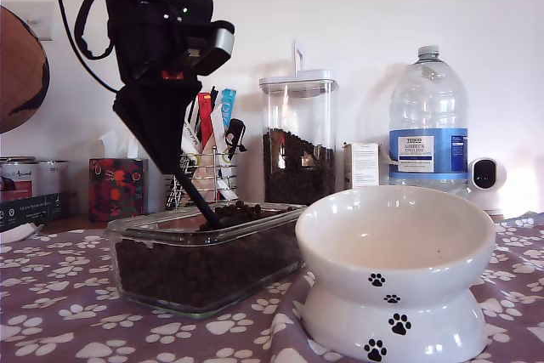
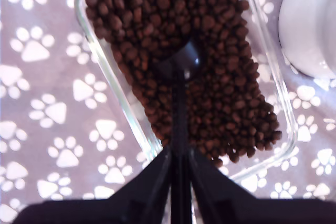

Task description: Measure one spoon of cat food and pour it into the food bowl

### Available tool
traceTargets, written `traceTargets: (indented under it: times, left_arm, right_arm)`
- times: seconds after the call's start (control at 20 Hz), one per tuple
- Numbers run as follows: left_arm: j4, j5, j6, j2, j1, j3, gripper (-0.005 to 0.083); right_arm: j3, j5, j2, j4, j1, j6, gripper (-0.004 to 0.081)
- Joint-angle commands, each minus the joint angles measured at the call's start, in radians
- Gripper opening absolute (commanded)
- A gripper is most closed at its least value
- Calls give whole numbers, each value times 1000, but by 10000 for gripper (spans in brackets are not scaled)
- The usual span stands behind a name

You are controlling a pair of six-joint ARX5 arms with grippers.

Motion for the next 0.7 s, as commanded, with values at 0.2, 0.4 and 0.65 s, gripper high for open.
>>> traceTargets:
  times: [0.2, 0.4, 0.65]
  left_arm:
    - [6, 5, -16, 44, -33, -135, -21]
    - [11, 1, -50, 44, -57, -137, -21]
    - [37, -6, -108, 44, -71, -142, -21]
  right_arm:
    - [2, 0, 6, 9, 4, -3, -11]
    - [2, 0, 6, 9, 4, -3, -11]
    - [2, 0, 6, 8, 4, -3, -11]
